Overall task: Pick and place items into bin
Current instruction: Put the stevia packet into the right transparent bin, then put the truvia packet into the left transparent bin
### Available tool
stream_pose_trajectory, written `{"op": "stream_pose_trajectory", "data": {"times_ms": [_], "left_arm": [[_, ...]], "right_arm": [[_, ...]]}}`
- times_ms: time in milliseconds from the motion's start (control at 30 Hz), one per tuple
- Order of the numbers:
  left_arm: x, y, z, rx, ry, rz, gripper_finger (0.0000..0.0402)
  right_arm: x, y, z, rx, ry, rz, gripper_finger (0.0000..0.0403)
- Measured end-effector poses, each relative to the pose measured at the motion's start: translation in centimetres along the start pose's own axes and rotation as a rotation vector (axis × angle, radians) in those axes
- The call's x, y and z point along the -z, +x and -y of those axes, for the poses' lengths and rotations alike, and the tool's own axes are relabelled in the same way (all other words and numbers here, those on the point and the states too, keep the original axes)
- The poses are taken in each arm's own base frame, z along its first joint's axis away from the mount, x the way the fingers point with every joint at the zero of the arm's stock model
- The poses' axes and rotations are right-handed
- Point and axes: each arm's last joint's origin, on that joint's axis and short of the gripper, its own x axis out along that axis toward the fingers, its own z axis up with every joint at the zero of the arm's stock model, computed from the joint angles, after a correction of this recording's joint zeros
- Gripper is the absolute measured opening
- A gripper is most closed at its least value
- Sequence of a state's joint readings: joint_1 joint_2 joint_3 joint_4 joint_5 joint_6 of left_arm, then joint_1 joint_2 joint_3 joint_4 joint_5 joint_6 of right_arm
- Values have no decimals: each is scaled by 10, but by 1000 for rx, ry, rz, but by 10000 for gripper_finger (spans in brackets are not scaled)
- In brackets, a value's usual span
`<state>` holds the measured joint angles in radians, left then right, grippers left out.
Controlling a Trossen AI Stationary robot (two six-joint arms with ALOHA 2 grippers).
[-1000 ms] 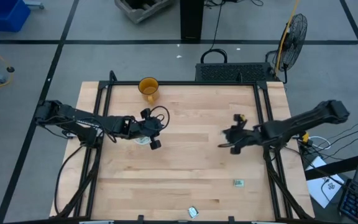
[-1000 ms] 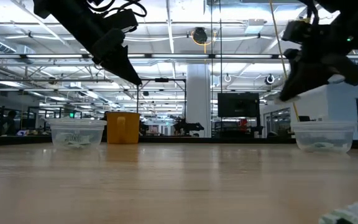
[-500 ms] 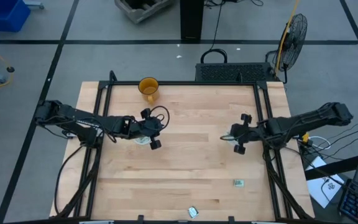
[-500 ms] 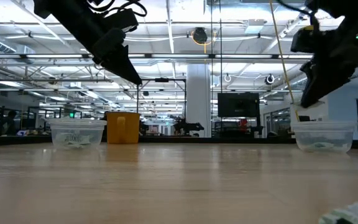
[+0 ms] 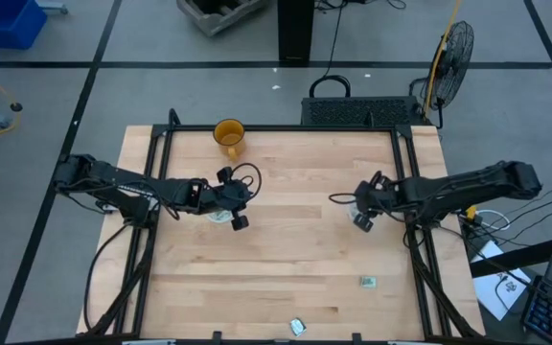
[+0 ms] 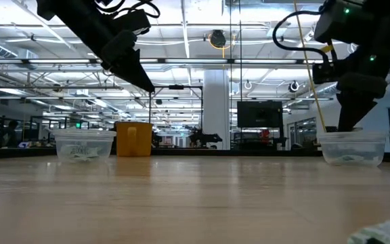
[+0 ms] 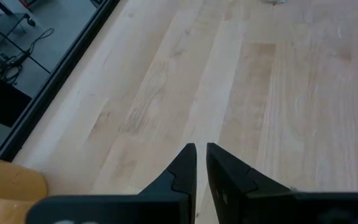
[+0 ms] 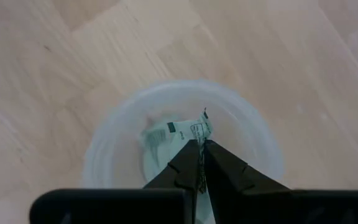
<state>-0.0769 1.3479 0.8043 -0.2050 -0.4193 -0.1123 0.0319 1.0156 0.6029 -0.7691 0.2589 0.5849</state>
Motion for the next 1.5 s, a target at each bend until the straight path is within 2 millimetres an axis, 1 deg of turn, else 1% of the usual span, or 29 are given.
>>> {"op": "stream_pose_trajectory", "data": {"times_ms": [233,433,600,733,900,1067,1167,1233,1333,1433,1500], "left_arm": [[0,0,0,0,-1,1,44],[0,0,0,1,-1,1,44],[0,0,0,1,0,1,44],[0,0,0,1,0,1,44],[0,0,0,1,0,1,44],[-2,0,0,5,-6,15,44],[-5,0,1,16,-21,48,44],[-8,0,2,67,-33,75,44],[-12,-1,6,200,-36,109,44],[-16,-3,11,332,-34,142,44],[-18,-6,16,385,-32,167,44]], "right_arm": [[-3,11,-3,-14,23,24,26],[-1,20,2,22,45,-12,61],[-2,21,2,20,50,-6,92],[-3,18,3,12,30,9,106],[-7,3,4,-29,45,64,109],[-14,-22,3,-196,37,108,105],[-16,-36,4,-299,34,172,106],[-18,-43,4,-353,22,236,105],[-23,-53,4,-402,-15,351,105],[-31,-60,1,-436,-83,481,105],[-37,-64,-1,-445,-140,561,105]]}}
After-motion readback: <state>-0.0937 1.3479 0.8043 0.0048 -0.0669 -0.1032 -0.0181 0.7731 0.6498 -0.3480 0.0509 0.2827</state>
